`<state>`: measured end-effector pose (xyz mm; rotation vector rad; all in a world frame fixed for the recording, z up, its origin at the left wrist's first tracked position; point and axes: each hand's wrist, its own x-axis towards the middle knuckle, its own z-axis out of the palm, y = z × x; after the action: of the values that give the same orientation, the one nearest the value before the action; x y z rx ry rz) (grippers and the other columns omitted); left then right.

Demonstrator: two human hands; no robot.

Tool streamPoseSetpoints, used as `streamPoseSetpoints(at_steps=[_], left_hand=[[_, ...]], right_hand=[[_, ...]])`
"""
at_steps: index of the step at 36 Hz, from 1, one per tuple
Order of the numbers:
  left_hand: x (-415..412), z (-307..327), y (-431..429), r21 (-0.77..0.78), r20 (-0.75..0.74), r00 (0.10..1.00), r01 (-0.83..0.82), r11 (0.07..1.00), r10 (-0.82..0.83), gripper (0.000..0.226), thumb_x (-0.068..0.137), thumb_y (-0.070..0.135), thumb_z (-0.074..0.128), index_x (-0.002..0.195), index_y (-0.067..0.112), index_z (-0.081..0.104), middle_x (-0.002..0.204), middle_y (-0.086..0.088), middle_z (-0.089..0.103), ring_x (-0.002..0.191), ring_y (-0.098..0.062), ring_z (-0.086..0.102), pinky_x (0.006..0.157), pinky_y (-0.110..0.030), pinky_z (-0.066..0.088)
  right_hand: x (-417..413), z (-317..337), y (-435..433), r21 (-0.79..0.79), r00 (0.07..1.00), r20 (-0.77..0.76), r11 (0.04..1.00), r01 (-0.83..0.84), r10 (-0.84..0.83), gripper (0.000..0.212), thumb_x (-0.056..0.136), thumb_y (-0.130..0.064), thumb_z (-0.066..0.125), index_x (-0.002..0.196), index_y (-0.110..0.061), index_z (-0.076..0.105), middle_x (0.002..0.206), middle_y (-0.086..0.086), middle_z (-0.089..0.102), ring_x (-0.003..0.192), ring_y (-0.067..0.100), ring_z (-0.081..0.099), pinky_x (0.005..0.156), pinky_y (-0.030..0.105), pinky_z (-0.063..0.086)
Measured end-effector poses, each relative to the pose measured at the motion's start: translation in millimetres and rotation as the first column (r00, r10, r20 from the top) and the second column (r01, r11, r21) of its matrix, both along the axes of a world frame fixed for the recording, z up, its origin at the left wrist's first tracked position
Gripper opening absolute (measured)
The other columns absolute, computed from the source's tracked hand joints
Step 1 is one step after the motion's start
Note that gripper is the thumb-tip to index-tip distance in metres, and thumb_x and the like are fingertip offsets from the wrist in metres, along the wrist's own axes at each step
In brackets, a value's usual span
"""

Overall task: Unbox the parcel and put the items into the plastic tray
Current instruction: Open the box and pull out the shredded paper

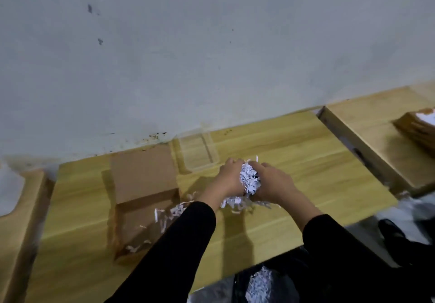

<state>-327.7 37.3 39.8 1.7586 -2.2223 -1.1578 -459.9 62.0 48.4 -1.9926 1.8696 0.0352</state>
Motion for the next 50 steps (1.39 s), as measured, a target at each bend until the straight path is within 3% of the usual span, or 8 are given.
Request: streamPoseSetpoints(at_steps=[6, 13, 17, 24, 31, 37, 44, 50], left_hand=[[-45, -37, 5, 0.068, -0.006, 0.991, 0.132, 0.989, -0.132, 0.078, 0.079, 0.012, 0.068, 0.144, 0.02, 0.026, 0.138, -0.007, 0.035, 0.121, -0.031, 0.046, 0.089, -0.03, 0.039], [-58, -65, -6, 0.054, -0.054, 0.991, 0.125, 0.991, -0.122, 0.081, 0.076, 0.01, 0.069, 0.144, 0.023, 0.028, 0.137, -0.004, 0.037, 0.118, -0.026, 0.048, 0.081, -0.021, 0.034], [-60, -70, -15, 0.048, -0.059, 0.992, 0.111, 0.993, -0.108, 0.086, 0.076, 0.01, 0.071, 0.147, 0.021, 0.024, 0.141, -0.004, 0.034, 0.125, -0.025, 0.041, 0.089, -0.024, 0.034], [-61, -69, -13, 0.063, -0.053, 0.992, 0.118, 0.991, -0.115, 0.077, 0.083, 0.015, 0.065, 0.147, 0.019, 0.022, 0.146, -0.004, 0.029, 0.128, -0.023, 0.037, 0.087, -0.021, 0.031], [-56, -50, -5, 0.081, -0.081, 0.992, 0.105, 0.991, -0.098, 0.072, 0.085, 0.018, 0.064, 0.146, 0.017, 0.026, 0.146, -0.003, 0.028, 0.12, -0.025, 0.046, 0.087, -0.027, 0.043], [-32, -16, -4, -0.004, -0.044, 0.996, 0.078, 0.997, -0.078, 0.054, 0.09, 0.025, 0.059, 0.138, 0.014, 0.039, 0.145, -0.008, 0.034, 0.126, -0.023, 0.041, 0.091, -0.023, 0.033], [41, 19, 13, -0.206, -0.088, 0.983, -0.176, 0.963, 0.161, 0.042, 0.094, 0.026, 0.051, 0.134, 0.013, 0.046, 0.14, -0.007, 0.044, 0.128, -0.021, 0.042, 0.105, -0.03, 0.032], [138, 13, 56, -0.353, -0.193, 0.82, -0.57, 0.742, 0.538, 0.039, 0.096, 0.032, 0.045, 0.132, 0.016, 0.048, 0.133, -0.003, 0.049, 0.121, -0.02, 0.048, 0.098, -0.036, 0.042]], right_hand=[[-50, -48, 11, 0.064, 0.996, -0.024, 0.994, 0.09, -0.088, 0.086, 0.063, -0.039, 0.074, 0.135, -0.034, 0.029, 0.118, 0.005, 0.05, 0.109, 0.03, 0.058, 0.082, 0.037, 0.048], [-67, -82, 4, 0.017, 0.989, 0.034, 0.989, 0.144, -0.145, 0.082, 0.063, -0.038, 0.072, 0.133, -0.035, 0.03, 0.114, 0.002, 0.049, 0.108, 0.029, 0.056, 0.078, 0.038, 0.048], [-72, -89, -5, 0.015, 0.979, 0.106, 0.985, 0.173, -0.174, 0.08, 0.068, -0.04, 0.071, 0.136, -0.035, 0.029, 0.122, 0.002, 0.046, 0.114, 0.028, 0.047, 0.083, 0.039, 0.046], [-82, -83, -4, 0.057, 0.982, 0.111, 0.988, 0.145, -0.151, 0.095, 0.065, -0.038, 0.078, 0.143, -0.029, 0.026, 0.134, 0.008, 0.043, 0.119, 0.031, 0.043, 0.093, 0.042, 0.045], [-87, -50, 0, 0.043, 0.982, 0.143, 0.992, 0.118, -0.123, 0.082, 0.072, -0.029, 0.076, 0.141, -0.02, 0.033, 0.14, 0.009, 0.04, 0.125, 0.028, 0.04, 0.102, 0.04, 0.04], [-68, -13, -5, -0.017, 0.98, 0.194, 0.998, 0.053, -0.049, 0.061, 0.075, -0.018, 0.073, 0.13, -0.013, 0.048, 0.129, 0.011, 0.051, 0.114, 0.027, 0.052, 0.095, 0.038, 0.045], [0, 10, -13, -0.143, 0.953, 0.277, 0.986, -0.087, 0.124, 0.042, 0.081, -0.013, 0.064, 0.122, -0.011, 0.055, 0.118, 0.01, 0.059, 0.109, 0.026, 0.055, 0.093, 0.037, 0.046], [94, -5, 0, -0.143, 0.892, 0.349, 0.957, -0.253, 0.288, 0.037, 0.084, -0.016, 0.06, 0.12, -0.013, 0.056, 0.117, 0.008, 0.059, 0.107, 0.024, 0.056, 0.091, 0.037, 0.046]])
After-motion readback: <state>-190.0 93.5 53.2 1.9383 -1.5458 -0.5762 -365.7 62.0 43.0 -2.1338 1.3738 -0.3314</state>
